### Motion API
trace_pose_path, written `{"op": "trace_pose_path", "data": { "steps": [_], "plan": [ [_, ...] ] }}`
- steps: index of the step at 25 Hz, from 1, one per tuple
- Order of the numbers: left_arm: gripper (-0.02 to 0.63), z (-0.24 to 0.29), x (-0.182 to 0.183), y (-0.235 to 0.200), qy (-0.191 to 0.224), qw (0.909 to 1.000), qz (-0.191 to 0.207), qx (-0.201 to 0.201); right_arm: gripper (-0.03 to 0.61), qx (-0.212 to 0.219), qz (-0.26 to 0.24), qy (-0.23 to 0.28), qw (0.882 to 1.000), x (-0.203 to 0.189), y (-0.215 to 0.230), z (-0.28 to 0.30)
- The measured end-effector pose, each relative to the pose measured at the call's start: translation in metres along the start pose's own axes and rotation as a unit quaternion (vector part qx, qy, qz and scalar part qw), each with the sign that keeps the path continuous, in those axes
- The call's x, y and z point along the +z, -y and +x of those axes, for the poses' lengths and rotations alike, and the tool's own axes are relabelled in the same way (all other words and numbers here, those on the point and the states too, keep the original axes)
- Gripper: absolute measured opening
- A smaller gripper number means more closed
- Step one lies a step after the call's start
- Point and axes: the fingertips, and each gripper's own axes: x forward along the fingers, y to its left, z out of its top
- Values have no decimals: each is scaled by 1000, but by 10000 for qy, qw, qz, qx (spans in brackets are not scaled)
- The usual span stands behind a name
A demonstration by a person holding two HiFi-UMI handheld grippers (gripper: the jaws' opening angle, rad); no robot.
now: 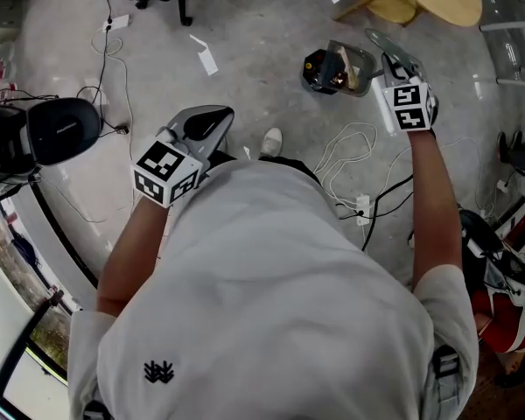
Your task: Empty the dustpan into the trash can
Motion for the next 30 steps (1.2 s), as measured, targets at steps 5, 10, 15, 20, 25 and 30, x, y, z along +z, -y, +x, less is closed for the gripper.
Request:
{"op": "trace_pose_path", "data": {
  "steps": [5, 10, 15, 20, 25, 30],
  "plan": [
    [55, 0, 0, -2, 14, 10000, -7, 10, 51, 45, -653, -76, 9978, -4, -22, 7],
    [55, 2, 3, -6, 60, 10000, -25, 3, 51, 73, -1484, -61, 9889, 4, -45, 2],
    [55, -1, 1, -6, 102, 9999, -29, -9, 52, 104, -2087, 45, 9779, 3, -86, -10],
    [55, -12, -3, 1, 107, 9999, -15, -36, 51, 135, -2550, 106, 9668, 5, -124, -32],
    [55, -13, -6, 5, 136, 9999, -12, -78, 52, 165, -2981, 88, 9543, -1, -157, -42],
    [55, -17, -14, 7, 113, 9998, -43, -140, 52, 247, -3433, 89, 9389, 0, -194, -47]
  ]
}}
